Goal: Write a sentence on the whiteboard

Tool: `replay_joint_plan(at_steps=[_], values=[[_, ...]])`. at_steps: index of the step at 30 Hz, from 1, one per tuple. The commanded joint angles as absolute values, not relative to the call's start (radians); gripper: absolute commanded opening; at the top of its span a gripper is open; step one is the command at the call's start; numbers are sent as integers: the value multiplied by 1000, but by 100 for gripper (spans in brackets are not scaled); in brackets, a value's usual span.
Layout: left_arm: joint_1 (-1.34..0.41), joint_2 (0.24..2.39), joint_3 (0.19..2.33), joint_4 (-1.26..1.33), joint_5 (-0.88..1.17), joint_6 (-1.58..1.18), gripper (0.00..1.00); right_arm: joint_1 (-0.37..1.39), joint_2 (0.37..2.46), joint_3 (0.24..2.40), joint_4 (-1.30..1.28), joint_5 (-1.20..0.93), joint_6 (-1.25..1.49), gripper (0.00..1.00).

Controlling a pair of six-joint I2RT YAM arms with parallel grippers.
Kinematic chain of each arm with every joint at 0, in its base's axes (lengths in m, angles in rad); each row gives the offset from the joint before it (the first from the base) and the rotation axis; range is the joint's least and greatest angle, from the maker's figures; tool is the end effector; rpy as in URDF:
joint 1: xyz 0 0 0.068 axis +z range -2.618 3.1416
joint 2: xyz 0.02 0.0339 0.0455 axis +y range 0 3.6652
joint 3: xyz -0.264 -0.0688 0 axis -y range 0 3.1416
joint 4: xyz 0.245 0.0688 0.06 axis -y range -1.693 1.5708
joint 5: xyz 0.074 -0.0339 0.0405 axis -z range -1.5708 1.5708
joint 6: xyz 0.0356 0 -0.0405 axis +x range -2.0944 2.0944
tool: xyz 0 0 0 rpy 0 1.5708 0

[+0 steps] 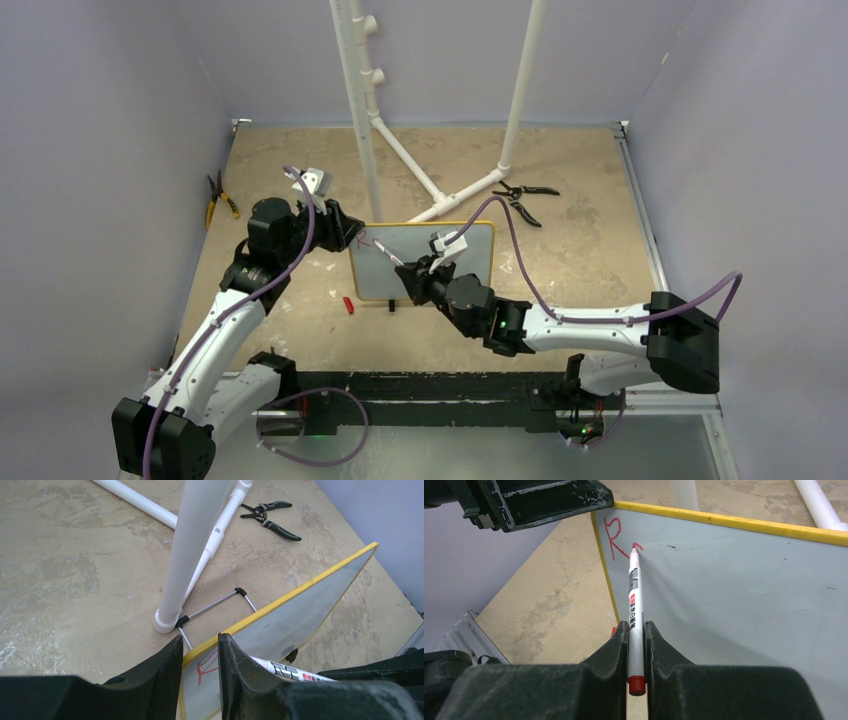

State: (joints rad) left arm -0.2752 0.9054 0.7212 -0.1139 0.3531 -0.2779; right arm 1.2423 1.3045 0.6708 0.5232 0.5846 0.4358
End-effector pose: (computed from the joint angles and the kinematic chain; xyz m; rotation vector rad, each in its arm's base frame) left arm 0.2002 -0.0693 0.3037 0.2472 1.8952 -0.7075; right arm 0.1110 0.2649 0.2600 -0.2406 1.7056 0.7733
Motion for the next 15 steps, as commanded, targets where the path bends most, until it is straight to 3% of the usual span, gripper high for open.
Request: replay_joint_plan(at_steps=[1, 15], values=[[-275, 902, 710, -115, 366, -281, 29, 1235, 1309, 664, 499, 622, 453, 0], [-275, 903, 711, -115, 365, -281, 29, 1234, 1273, 666, 525, 708, 463, 0]])
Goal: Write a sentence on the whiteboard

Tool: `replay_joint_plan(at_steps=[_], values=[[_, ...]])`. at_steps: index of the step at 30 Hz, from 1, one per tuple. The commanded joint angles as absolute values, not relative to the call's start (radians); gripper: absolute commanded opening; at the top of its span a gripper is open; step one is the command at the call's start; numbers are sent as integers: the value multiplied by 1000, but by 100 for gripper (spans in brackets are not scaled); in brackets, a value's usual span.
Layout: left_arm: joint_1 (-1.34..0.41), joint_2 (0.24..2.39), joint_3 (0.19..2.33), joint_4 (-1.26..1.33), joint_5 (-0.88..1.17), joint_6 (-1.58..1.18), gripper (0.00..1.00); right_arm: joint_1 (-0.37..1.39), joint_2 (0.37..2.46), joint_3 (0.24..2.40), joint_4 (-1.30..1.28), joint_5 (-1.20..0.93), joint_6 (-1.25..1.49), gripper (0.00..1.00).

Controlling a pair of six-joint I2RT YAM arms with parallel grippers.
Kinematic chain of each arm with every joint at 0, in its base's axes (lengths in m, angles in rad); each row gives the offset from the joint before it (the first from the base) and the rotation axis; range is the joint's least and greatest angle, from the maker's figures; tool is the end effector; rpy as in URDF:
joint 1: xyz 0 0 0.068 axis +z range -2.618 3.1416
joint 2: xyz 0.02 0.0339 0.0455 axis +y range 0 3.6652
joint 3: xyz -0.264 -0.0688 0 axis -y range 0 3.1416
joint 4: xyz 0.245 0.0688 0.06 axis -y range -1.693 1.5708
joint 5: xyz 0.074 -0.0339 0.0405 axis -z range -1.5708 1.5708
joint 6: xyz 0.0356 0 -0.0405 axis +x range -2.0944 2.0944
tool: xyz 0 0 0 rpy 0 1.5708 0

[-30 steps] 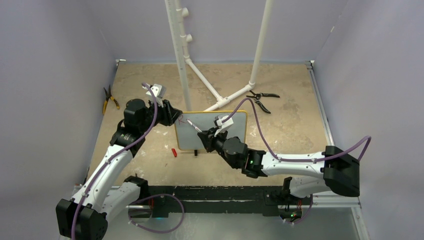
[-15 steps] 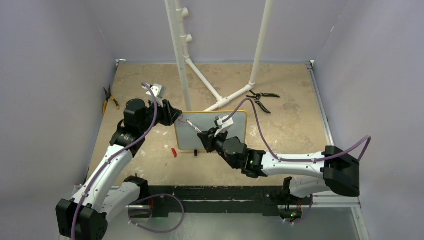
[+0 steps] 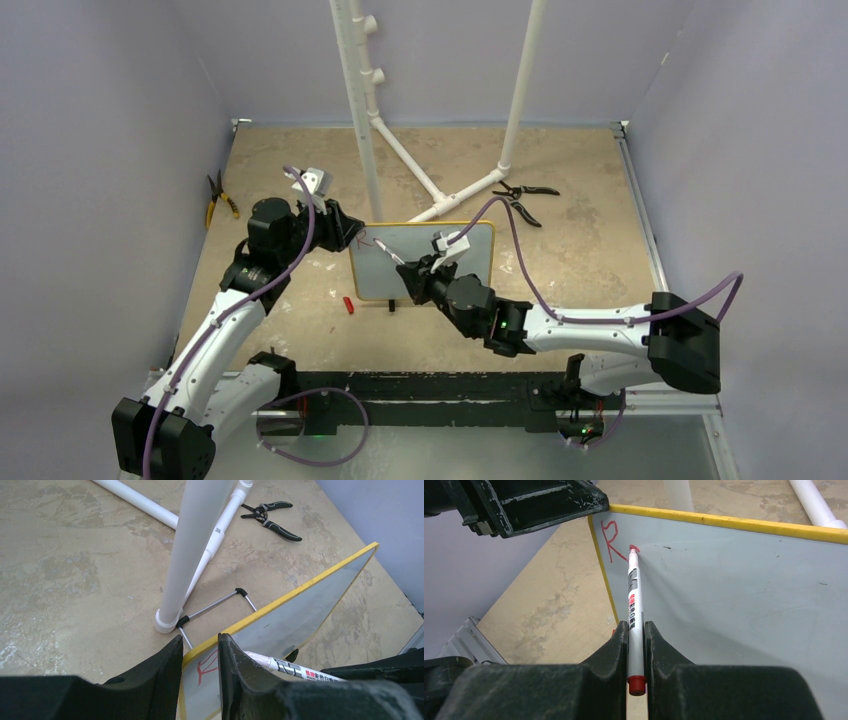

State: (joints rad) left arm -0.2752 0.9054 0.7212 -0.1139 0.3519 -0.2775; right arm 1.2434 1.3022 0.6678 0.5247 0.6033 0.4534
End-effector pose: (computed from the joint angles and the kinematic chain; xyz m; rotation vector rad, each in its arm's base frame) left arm 0.2002 -0.0693 0.3037 0.2467 1.8951 -0.7061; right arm 0.1109 0.2639 0.2598 -0.2113 1.7075 0.7730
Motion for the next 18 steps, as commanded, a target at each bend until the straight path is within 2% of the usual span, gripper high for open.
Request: replay_joint_plan(at_steps=[1, 18], values=[[-275, 904, 712, -115, 366, -281, 29, 1234, 1269, 663, 520, 711, 465, 0], [-275, 904, 712, -112, 369, -282, 29, 1242, 1276, 639, 456, 634, 470, 0]])
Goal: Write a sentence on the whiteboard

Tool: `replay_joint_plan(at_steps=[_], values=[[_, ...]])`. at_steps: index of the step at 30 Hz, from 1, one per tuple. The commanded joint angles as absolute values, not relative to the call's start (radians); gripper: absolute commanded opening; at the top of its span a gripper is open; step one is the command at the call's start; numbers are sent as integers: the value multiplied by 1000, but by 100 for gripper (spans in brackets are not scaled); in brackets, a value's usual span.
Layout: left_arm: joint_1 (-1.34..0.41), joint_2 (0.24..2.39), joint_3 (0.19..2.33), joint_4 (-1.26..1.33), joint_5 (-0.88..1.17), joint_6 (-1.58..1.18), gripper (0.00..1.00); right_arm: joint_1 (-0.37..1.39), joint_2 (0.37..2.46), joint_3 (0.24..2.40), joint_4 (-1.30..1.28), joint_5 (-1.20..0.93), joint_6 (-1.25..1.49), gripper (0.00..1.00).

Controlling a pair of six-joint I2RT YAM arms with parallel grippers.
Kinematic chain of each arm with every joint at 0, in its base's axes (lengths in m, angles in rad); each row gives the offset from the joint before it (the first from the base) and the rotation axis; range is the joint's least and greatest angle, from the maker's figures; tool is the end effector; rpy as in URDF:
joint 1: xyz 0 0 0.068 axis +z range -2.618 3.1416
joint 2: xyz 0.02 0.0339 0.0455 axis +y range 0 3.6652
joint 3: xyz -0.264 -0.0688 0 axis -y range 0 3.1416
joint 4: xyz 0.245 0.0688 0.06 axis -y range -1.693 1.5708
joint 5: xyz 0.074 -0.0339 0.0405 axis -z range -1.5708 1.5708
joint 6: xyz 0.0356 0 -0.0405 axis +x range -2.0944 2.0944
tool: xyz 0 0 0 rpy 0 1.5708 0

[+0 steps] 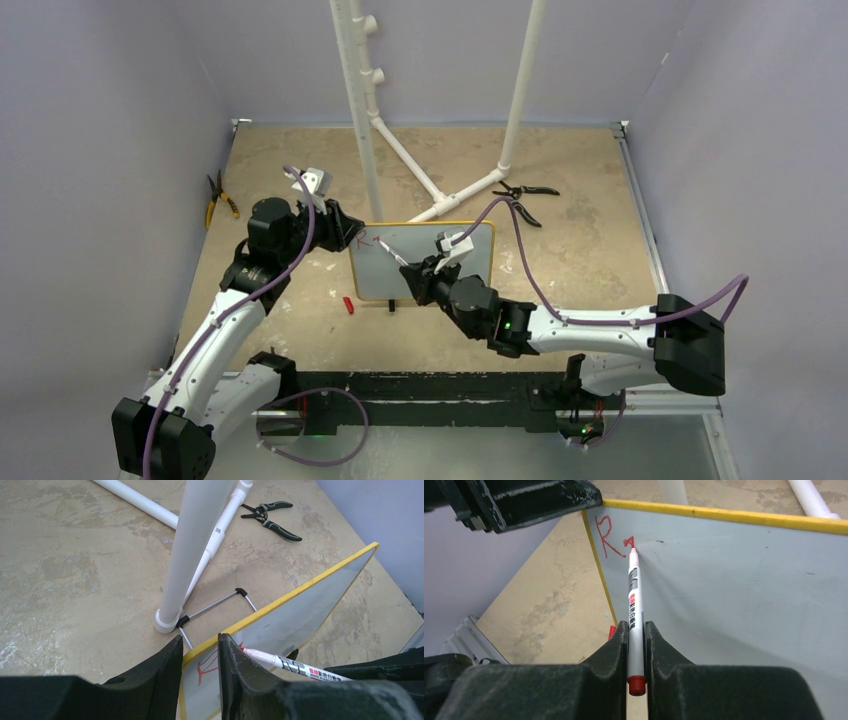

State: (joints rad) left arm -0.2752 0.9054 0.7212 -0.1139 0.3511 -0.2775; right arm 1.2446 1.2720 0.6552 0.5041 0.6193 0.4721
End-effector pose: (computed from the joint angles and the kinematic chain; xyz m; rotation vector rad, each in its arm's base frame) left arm 0.2003 -0.0693 0.3037 0.2462 1.8952 -0.7054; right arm 0.1090 0.2578 0.2614 -0.1854 1.7120 0.7729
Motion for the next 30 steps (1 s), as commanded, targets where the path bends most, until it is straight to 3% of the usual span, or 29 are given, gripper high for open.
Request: replay_joint_plan(at_steps=[1, 30], values=[[-275, 904, 711, -112, 369, -282, 29, 1244, 1278, 636, 454, 627, 469, 0], [-275, 910, 712, -109, 370, -284, 29, 1252, 1188, 674, 472, 662, 404, 0]])
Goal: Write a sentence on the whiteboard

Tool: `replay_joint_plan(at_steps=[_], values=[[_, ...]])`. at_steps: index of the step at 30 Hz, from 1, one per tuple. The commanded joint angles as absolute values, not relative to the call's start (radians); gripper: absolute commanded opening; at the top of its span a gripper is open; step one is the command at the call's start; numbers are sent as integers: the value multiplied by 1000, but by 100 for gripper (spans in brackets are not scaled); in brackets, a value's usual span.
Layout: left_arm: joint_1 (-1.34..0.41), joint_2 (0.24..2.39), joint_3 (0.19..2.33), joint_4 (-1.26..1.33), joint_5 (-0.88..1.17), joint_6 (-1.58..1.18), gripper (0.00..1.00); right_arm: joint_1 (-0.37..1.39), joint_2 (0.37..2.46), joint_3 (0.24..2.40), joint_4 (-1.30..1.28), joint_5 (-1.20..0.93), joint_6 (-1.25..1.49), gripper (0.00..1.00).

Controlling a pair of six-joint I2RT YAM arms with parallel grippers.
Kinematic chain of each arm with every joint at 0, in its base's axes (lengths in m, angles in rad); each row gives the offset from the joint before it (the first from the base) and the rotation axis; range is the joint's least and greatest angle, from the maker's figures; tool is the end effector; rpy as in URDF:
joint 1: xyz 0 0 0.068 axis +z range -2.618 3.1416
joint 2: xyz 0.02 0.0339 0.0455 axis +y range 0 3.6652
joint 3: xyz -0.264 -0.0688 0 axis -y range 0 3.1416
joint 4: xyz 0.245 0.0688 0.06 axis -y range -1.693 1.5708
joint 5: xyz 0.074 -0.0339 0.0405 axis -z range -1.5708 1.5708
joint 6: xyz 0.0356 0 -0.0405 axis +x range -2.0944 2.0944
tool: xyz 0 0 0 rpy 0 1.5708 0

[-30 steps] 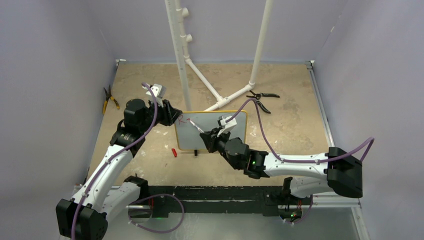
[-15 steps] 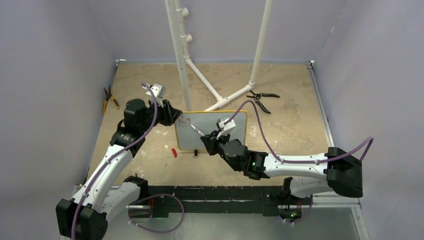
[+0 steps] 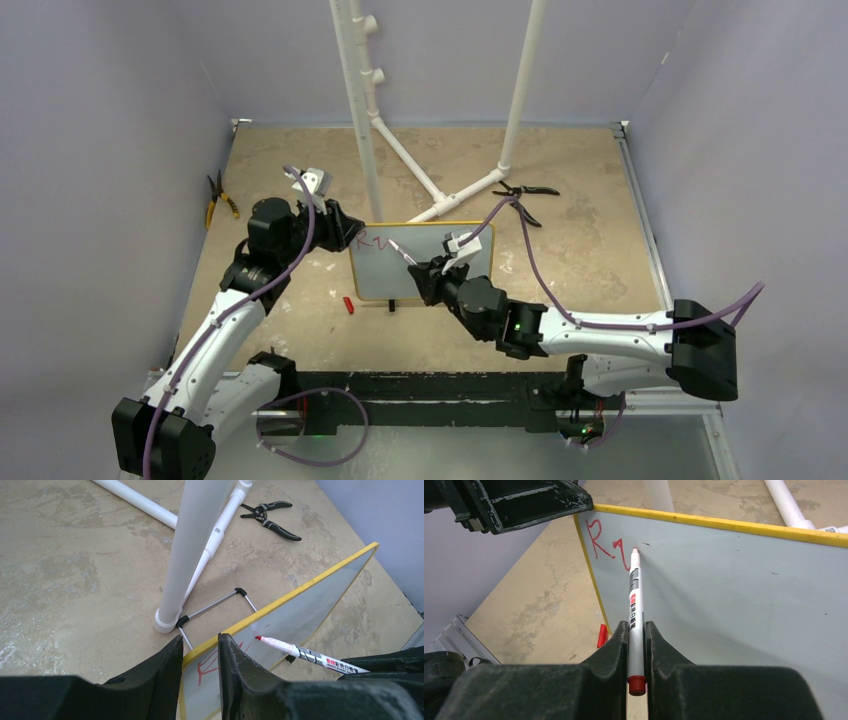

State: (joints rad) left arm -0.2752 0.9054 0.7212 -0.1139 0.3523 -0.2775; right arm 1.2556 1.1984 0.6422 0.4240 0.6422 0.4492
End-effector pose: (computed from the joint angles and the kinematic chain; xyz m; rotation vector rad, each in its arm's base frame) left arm 0.2002 -0.0693 0.3037 0.2470 1.8951 -0.7065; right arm 0.1025 0.2456 0.2675 -0.2067 1.7181 0.7318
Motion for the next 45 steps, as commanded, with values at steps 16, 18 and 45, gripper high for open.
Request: replay_joint_plan(at_steps=[16, 18, 45], values=[[-275, 915, 712, -109, 372, -284, 29, 1252, 1264, 733, 566, 614, 341, 0], [-275, 915, 712, -109, 371, -284, 29, 1252, 1272, 740, 548, 615, 354, 0], [-275, 904, 709, -110, 373, -287, 29, 1250, 1151, 635, 547, 616, 381, 0]])
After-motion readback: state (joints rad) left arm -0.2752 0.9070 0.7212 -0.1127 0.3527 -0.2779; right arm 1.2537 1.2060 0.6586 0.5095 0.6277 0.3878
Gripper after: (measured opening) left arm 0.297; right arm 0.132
